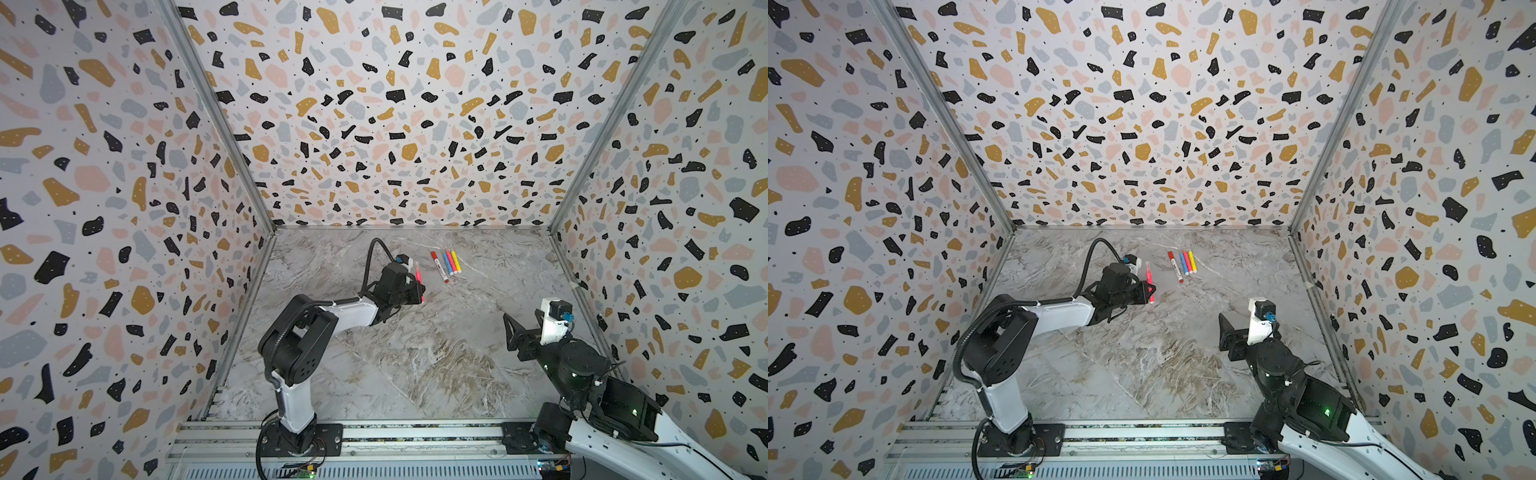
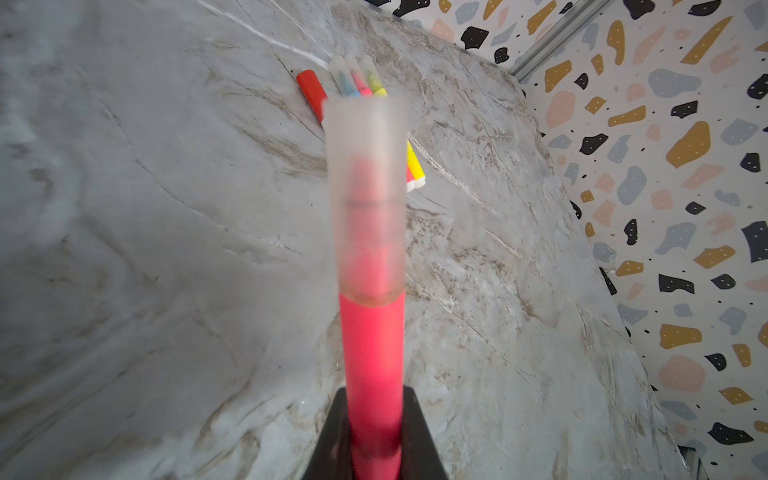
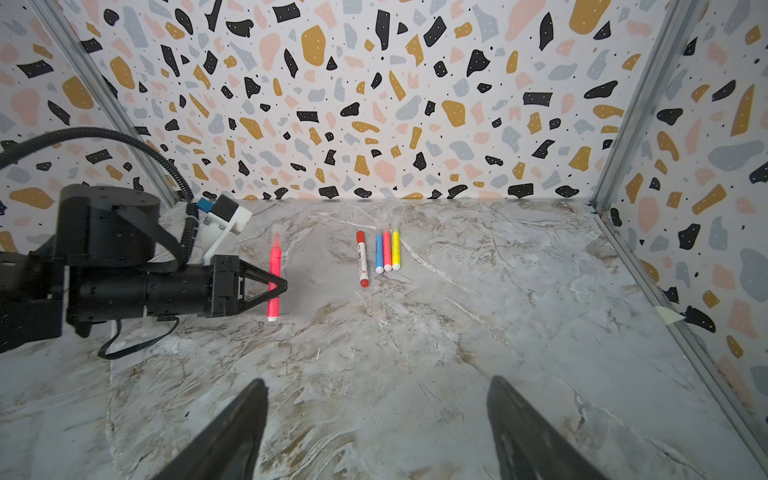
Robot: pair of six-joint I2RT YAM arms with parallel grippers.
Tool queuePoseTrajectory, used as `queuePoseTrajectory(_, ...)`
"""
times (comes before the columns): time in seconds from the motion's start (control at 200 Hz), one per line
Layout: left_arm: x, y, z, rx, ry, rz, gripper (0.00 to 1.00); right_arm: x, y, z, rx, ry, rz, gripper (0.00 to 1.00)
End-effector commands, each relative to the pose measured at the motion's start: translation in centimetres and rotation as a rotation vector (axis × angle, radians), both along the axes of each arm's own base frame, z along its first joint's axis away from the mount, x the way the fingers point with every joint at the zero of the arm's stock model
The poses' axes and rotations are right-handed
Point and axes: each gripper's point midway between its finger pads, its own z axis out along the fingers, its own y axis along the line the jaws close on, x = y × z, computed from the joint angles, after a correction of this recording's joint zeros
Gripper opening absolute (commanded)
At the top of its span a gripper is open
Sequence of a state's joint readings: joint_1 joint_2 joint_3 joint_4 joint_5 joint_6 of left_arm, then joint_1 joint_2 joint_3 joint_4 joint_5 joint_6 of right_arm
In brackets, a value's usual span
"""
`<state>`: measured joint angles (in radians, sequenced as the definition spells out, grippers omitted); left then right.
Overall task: Insert the pens into the pen caps
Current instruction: 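Carry the capped pink highlighter with the left gripper toward the other markers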
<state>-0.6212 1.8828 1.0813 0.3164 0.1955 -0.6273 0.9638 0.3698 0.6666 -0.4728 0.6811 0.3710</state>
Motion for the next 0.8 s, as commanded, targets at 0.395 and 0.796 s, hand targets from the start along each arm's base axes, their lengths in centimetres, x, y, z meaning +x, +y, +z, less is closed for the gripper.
queuePoseTrajectory(0.395,6.5,-5.8,-2.0,-0.093,0.093,-0.002,0.02,0.0,0.4,-0.6,-0.026,0.016,0.019,0.84)
queuePoseTrajectory(0.796,9.1,-6.8,-4.3,-0.102,0.142,0.065,0.2,-0.1,0.6,-0.4,-0.013,0.009,0.035,0.84)
